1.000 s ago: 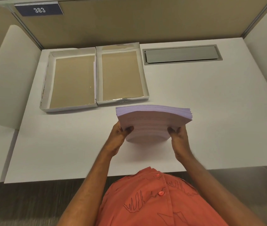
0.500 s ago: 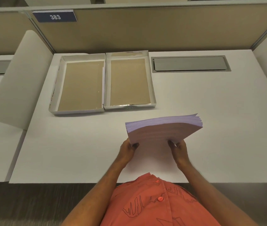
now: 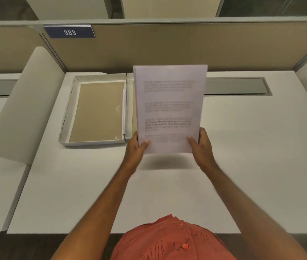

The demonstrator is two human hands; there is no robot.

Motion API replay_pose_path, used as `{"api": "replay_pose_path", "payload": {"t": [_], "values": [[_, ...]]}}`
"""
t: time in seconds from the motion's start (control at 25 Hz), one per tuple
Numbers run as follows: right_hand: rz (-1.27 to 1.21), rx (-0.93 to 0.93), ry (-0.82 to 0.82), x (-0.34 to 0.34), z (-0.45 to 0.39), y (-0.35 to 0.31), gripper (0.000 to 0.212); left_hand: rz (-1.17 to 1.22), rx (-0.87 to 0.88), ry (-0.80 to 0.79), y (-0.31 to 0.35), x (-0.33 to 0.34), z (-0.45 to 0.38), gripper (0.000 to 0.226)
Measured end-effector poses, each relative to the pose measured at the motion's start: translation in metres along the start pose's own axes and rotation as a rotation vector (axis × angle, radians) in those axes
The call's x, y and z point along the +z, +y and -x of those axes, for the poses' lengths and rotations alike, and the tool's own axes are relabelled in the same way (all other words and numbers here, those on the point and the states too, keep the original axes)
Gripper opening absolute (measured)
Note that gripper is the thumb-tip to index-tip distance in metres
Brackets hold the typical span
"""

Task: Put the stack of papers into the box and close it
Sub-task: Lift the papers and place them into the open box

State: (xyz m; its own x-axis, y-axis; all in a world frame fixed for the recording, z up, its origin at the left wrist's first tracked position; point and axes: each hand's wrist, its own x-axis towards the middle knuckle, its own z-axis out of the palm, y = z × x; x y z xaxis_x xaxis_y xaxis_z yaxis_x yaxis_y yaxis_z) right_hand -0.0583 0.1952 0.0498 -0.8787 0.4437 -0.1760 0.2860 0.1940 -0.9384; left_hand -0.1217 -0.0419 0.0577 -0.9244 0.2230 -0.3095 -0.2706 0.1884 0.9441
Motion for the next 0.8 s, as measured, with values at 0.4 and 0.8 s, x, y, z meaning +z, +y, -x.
{"api": "replay_pose_path", "payload": {"t": [0.4,0.8], "values": [[0.171,0.228,-0.011,0.083,-0.152,-0.022,0.045,-0.005,-0.363,0.087,0.018,-0.018,-0.164,0.039],[0.311,0.236,0.041,0.11,-0.171,0.025,0.043,-0.375,-0.294,0.295,-0.029,0.003,-0.189,0.041]]}}
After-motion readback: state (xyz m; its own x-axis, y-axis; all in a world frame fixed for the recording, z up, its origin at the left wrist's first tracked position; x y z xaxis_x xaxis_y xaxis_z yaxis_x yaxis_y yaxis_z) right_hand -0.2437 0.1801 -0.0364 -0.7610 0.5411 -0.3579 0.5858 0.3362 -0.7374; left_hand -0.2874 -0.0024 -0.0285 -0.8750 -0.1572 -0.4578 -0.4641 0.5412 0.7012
